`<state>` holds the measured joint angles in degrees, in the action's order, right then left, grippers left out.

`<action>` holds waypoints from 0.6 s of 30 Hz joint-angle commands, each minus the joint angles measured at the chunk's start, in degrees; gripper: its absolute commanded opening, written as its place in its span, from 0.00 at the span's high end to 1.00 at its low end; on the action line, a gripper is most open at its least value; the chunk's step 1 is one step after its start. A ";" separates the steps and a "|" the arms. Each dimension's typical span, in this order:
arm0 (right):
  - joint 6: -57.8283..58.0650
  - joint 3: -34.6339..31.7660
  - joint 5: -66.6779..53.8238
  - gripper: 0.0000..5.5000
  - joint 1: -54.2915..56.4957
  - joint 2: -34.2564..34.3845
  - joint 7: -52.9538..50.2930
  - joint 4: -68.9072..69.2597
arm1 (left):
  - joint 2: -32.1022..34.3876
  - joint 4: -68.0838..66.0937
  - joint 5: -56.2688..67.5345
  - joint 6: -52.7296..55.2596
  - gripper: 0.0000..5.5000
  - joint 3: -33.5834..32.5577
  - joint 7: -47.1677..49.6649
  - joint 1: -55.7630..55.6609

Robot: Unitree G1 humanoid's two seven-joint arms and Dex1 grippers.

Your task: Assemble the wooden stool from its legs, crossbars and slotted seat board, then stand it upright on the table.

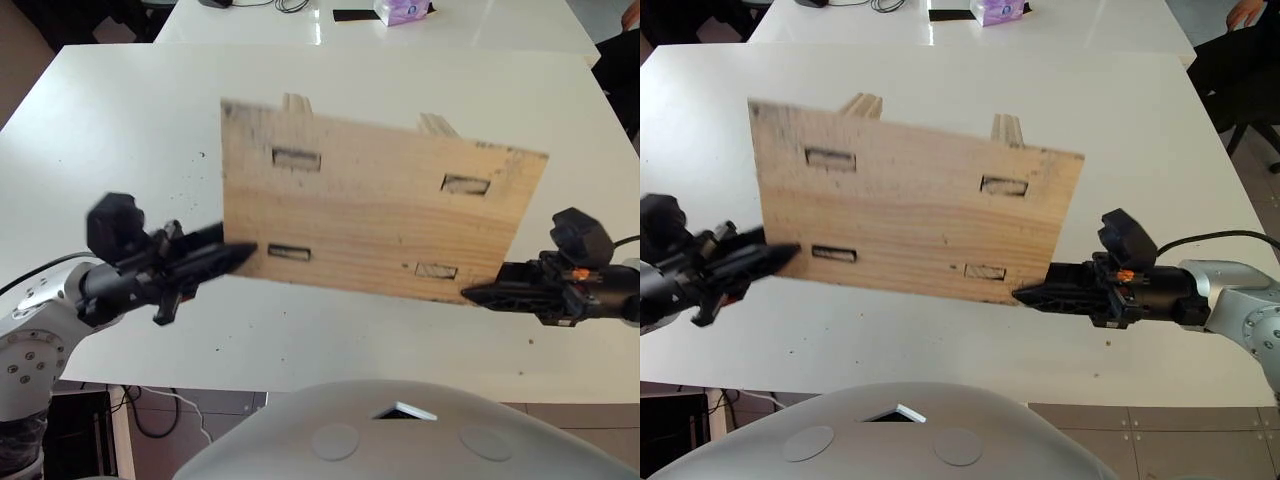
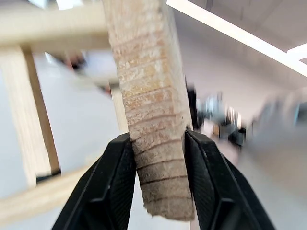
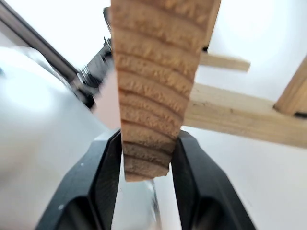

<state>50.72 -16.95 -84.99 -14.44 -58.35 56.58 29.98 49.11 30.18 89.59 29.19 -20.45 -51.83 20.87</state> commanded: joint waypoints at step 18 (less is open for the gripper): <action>-47.38 1.89 -27.98 0.75 32.11 52.65 -96.66 15.84 | -32.07 14.95 19.31 -33.86 0.75 16.52 89.50 -28.60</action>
<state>17.98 -8.75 -110.79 11.31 -11.92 -28.72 38.88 22.38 44.13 111.06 3.47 -3.47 21.20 -1.01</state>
